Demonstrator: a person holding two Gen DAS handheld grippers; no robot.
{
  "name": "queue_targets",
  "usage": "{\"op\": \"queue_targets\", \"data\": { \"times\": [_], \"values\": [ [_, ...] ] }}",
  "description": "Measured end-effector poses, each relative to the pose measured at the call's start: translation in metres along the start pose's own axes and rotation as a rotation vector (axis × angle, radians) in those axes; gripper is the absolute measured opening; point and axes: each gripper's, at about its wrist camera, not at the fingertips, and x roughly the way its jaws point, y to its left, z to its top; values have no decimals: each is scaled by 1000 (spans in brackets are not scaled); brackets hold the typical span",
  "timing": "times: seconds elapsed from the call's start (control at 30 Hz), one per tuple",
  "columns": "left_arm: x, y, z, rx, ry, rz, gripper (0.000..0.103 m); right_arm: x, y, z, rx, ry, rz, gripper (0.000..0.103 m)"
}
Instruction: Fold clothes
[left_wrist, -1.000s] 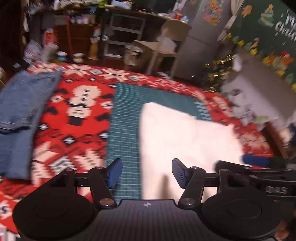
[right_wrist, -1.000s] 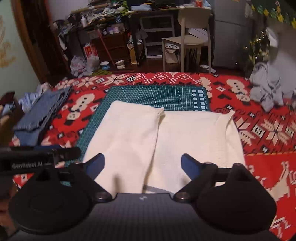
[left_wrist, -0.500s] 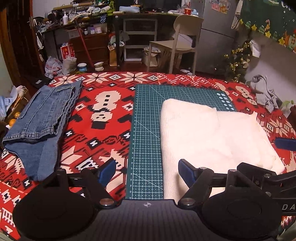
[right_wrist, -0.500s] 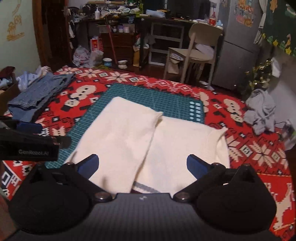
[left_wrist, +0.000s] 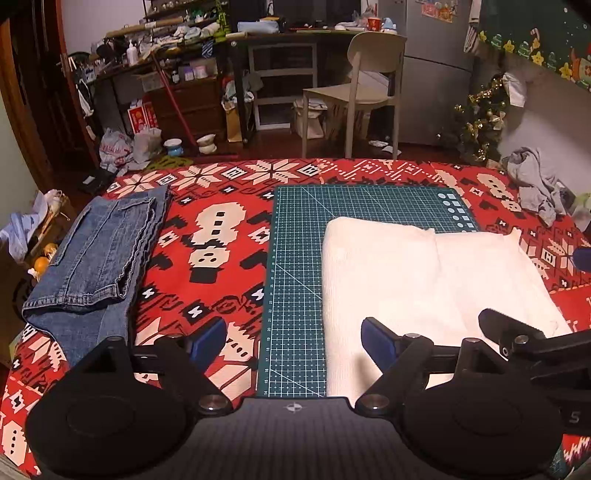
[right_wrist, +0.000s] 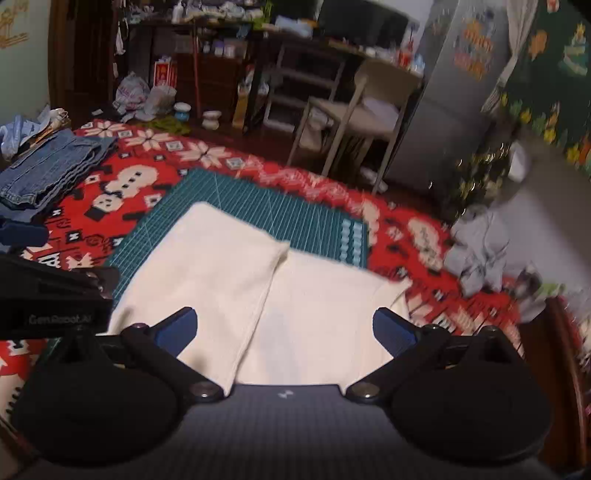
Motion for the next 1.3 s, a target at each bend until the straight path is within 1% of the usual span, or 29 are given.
{"op": "queue_targets", "data": {
  "times": [0.1,0.4,0.5,0.57,0.6,0.67,0.77,0.83,0.93,1.03,1.1,1.17,1.23,1.3],
  "values": [
    [0,3,2,-11,3,-7,83,-4,-1,2,15,-35,6,102],
    [-3,5,7,-7,-5,5,84,-3,-7,5,65,-34,41,102],
    [-2,7,9,-40,9,-5,83,-3,-9,5,78,-36,50,102],
    [-4,8,7,-47,-21,-8,83,-2,-10,5,87,-38,56,102],
    [-6,8,6,-49,-42,3,83,-2,-10,5,91,-39,59,102],
    [-10,6,5,-55,-78,32,83,-2,-10,5,97,-38,50,102],
    [-15,2,5,-40,-109,80,81,-2,-8,5,108,-13,44,102],
    [-18,4,5,-69,-118,83,81,-1,-11,6,128,-4,60,102],
    [-19,9,7,-114,-98,60,81,-4,-13,8,147,-22,67,102],
    [-19,13,8,-143,-101,51,81,-6,-14,9,164,-29,80,102],
    [-19,12,7,-143,-104,63,77,-6,-12,9,160,-29,97,98],
    [-19,10,9,-118,-88,55,69,-6,-10,9,164,-24,100,97],
    [-18,8,10,-95,-70,46,65,-7,-8,9,171,-26,94,95],
    [-17,10,10,-102,-46,23,64,-9,-8,9,169,-35,101,90]
  ]
}}
